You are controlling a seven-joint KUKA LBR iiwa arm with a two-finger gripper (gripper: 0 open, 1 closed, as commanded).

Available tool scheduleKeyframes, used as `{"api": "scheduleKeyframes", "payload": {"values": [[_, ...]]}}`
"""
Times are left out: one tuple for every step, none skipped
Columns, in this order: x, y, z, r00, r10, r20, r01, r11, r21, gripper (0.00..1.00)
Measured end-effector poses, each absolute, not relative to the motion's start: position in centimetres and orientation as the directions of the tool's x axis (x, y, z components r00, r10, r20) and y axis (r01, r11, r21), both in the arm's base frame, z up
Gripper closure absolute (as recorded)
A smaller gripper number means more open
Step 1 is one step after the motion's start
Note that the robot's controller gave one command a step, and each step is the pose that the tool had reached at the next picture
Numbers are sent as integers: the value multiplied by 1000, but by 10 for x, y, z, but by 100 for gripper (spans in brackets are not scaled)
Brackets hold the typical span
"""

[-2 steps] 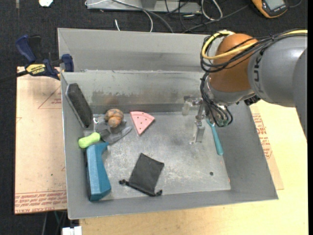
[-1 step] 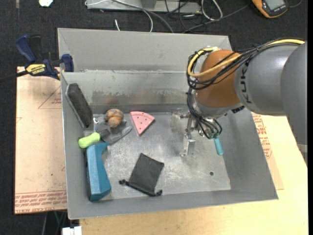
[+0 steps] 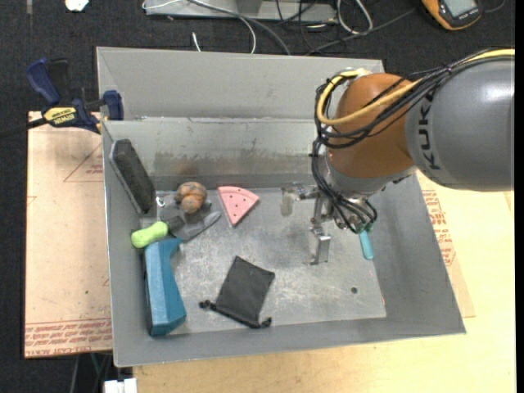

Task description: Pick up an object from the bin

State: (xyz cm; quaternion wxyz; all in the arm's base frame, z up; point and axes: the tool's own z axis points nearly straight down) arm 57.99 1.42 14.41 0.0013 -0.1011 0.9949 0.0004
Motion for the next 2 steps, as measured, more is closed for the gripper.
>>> {"api": "scheduleKeyframes", "payload": {"values": [[528, 42, 193, -949, -314, -3, -314, 949, 0, 0], [533, 56, 233, -908, -419, -8, -419, 908, -2, 0]]}}
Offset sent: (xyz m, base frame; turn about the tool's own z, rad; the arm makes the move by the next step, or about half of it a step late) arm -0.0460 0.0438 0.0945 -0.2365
